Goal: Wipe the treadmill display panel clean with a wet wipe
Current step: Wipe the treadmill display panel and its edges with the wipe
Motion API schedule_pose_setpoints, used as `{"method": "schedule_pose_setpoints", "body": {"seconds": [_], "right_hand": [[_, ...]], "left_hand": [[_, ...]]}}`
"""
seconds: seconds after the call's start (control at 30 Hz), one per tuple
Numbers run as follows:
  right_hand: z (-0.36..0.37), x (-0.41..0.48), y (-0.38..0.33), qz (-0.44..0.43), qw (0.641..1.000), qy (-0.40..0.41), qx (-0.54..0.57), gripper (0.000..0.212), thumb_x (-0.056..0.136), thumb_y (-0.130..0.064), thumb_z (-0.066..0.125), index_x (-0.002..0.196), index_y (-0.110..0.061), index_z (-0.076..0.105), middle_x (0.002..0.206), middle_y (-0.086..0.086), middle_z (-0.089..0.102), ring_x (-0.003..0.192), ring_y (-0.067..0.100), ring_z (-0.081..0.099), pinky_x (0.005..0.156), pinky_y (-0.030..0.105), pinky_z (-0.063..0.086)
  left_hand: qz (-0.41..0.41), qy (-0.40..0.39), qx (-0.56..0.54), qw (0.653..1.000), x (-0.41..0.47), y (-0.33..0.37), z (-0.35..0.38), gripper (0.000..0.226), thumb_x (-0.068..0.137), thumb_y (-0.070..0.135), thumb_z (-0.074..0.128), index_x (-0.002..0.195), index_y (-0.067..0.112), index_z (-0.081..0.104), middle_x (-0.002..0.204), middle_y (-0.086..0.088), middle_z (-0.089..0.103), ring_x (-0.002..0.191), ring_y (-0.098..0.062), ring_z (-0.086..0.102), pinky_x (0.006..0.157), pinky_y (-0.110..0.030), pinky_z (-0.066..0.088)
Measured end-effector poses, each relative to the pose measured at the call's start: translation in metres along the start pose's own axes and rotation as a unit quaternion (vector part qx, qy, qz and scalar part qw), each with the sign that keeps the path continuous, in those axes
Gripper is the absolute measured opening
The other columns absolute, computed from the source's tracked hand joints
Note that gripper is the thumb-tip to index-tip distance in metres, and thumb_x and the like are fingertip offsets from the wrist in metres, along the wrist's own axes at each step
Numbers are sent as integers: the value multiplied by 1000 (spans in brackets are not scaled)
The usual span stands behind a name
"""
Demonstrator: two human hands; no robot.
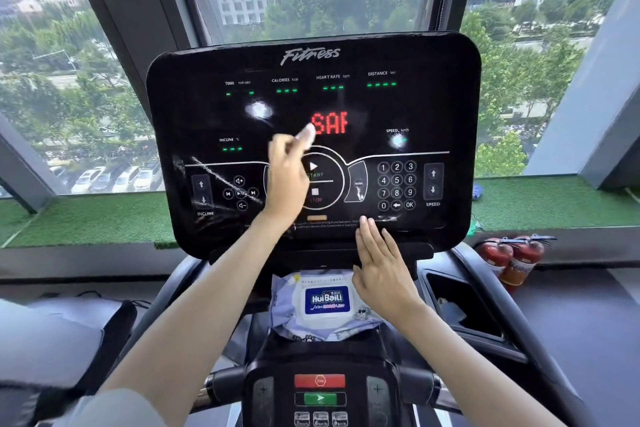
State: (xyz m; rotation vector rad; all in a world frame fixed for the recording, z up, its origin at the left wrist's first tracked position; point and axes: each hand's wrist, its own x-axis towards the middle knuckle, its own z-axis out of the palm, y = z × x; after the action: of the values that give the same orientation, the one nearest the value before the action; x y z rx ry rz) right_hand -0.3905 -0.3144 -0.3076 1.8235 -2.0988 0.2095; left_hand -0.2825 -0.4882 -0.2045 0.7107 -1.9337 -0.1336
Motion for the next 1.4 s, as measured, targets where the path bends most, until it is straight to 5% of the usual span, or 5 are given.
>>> {"method": "schedule_pose_setpoints", "body": {"seconds": [0.23,0.43,0.57,1.27,1.4], "right_hand": [[-1,-1,9,-28,1000,-11,-8,61,89,-27,28,137,9,35,150,24,25,140,31,23,111,45,17],[-4,-18,23,1,1000,16,23,56,90,-20,30,139,7,33,149,22,29,140,30,24,111,42,18],[-2,-31,29,33,999,10,9,58,89,-21,30,142,3,30,148,23,31,140,34,25,111,46,19],[-4,-29,27,78,996,0,39,61,77,-12,28,135,3,41,132,21,50,127,33,43,110,45,26],[-4,-27,26,88,995,0,43,60,77,-13,29,133,3,45,130,21,53,125,34,45,109,45,23]], "left_hand": [[253,-227,89,936,-23,22,13,67,70,-23,53,132,2,48,108,-12,55,93,-25,50,69,-38,54],[-41,-38,13,998,4,37,16,47,88,-6,50,130,14,52,108,-8,52,98,-14,46,76,-28,47],[226,-204,67,950,-13,34,25,52,77,-15,51,126,5,54,111,-11,55,95,-23,48,61,-36,54],[277,-374,32,885,-51,38,20,63,69,-22,46,121,14,50,106,-6,49,99,-21,49,64,-40,53],[115,-221,2,968,-24,38,21,59,78,-18,50,127,14,54,102,-7,51,99,-16,47,74,-31,48]]}}
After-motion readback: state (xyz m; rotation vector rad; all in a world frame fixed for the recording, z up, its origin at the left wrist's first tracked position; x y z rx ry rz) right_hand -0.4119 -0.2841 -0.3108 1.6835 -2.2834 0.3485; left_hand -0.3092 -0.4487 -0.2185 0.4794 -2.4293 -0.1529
